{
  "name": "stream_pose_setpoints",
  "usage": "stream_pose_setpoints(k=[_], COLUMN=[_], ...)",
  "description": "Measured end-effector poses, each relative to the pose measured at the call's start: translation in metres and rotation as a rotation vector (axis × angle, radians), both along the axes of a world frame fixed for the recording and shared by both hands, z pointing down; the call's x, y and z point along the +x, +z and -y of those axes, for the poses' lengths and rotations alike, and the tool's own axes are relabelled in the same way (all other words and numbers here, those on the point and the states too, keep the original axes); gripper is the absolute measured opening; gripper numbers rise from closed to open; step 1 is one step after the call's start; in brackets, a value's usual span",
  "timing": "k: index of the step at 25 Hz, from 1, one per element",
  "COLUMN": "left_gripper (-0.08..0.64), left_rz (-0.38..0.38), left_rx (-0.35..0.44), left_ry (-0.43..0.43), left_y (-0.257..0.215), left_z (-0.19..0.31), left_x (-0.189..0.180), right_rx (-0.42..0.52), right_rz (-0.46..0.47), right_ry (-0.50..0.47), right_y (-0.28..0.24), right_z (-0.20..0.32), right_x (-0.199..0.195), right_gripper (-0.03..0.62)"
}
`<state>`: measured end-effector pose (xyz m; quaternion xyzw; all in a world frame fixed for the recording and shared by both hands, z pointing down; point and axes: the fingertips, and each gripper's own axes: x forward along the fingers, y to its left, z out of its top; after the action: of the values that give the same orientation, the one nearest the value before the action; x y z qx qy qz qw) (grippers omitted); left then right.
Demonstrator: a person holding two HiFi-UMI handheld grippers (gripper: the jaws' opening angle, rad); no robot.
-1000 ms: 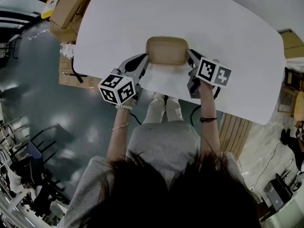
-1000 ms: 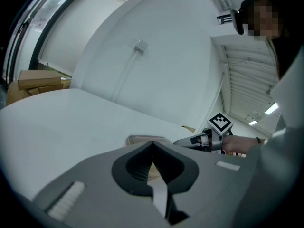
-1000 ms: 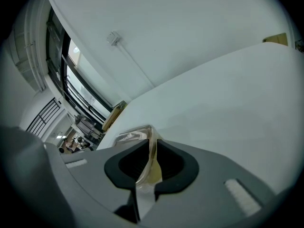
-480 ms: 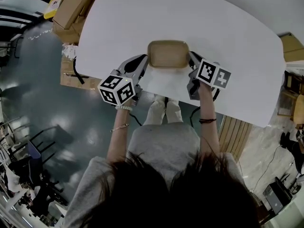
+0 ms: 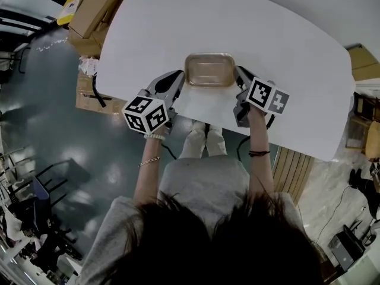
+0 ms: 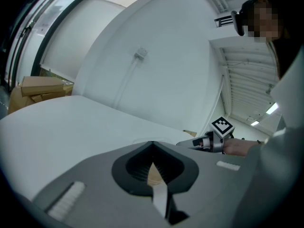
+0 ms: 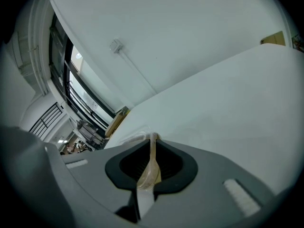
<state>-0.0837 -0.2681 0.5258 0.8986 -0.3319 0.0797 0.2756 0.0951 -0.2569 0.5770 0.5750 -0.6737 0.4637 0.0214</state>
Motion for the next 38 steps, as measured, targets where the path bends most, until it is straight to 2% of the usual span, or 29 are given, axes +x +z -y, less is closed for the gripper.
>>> stream_pose_setpoints(k=[16, 25, 38], left_gripper=[-0.005, -0.006, -0.006], left_rz=[-0.034, -0.053, -0.066], left_rx=[0.072, 0.124, 0.201], left_ry=[-0.033, -0.054, -0.072], left_y=[-0.033, -0.061, -0.095], left_z=[-0.004, -0.009, -0.027], left_x=[-0.008, -0.011, -0.022], right_rx=[0.133, 0.215, 0.335], right_rz=[0.064, 0.073, 0.068], right_ry=[-0.029, -0.094, -0.127], right_y=[-0.046, -0.082, -0.125], right_z=[-0.006, -0.012, -0.020], right_x=[0.003, 0.004, 0.003], right_gripper=[0.048, 0.048, 0.049])
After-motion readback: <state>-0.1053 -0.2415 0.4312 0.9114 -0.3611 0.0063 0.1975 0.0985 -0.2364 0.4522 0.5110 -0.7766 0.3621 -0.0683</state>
